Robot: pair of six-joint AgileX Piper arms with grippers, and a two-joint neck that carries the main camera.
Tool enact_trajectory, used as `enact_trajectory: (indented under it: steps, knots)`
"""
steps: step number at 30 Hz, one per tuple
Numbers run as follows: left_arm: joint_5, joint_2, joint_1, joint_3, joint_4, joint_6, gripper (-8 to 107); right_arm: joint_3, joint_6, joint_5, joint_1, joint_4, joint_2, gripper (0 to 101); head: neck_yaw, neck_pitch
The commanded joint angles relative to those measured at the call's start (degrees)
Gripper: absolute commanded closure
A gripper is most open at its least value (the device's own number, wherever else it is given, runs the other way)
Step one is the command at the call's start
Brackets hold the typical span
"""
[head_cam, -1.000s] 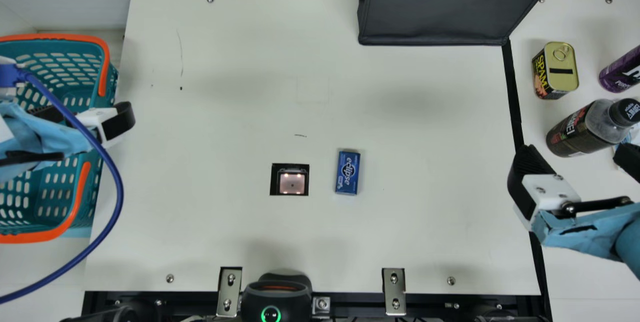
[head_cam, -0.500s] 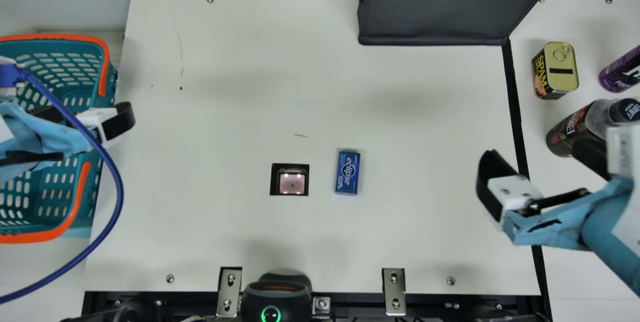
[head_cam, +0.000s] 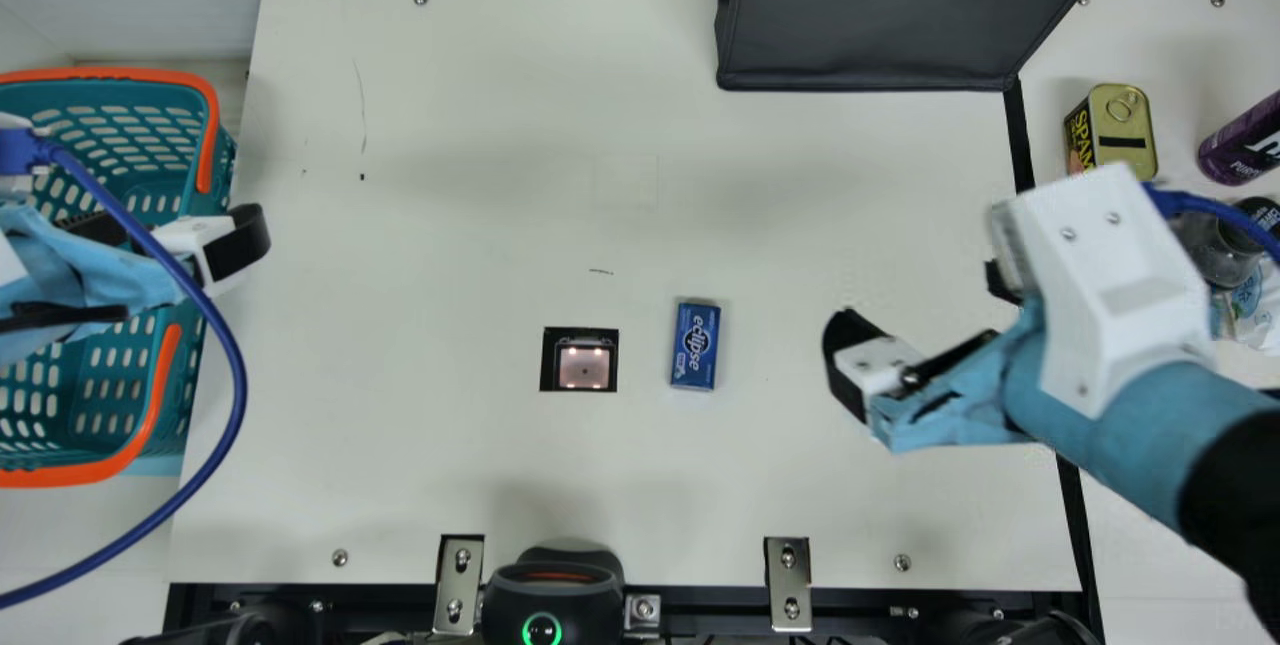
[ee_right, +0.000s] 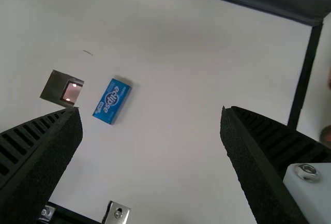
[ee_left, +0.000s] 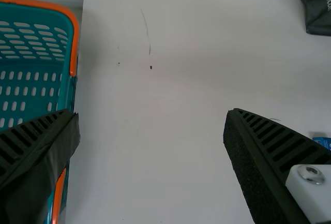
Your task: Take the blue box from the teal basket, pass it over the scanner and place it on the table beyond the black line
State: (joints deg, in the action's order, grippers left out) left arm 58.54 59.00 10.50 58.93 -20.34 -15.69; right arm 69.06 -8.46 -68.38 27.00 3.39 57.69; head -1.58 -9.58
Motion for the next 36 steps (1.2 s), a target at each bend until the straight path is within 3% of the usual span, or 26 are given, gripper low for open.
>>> enact_trajectory:
  steps: [1, 8, 19, 26, 36]
  knots:
    - [0.0, 0.0, 0.0, 0.0, 0.0, 0.0, 9, 0.17, -8.12, 0.96, 5.96, 2.61, 3.24, 6, 0.0, 1.66]
    - [0.0, 0.0, 0.0, 0.0, 0.0, 0.0, 9, 1.93, -24.4, 3.45, 15.53, 8.64, 11.82, 6, 0.0, 1.66]
    - [0.0, 0.0, 0.0, 0.0, 0.0, 0.0, 9, 3.57, -42.79, 5.57, 22.09, 12.7, 22.1, 6, 0.0, 1.66]
    - [0.0, 0.0, 0.0, 0.0, 0.0, 0.0, 9, 2.75, -48.1, 6.83, 23.22, 12.28, 26.53, 6, 0.0, 1.66]
    - [0.0, 0.0, 0.0, 0.0, 0.0, 0.0, 9, 0.09, -47.9, 9.19, 21.96, 9.37, 30.99, 6, 0.0, 1.66]
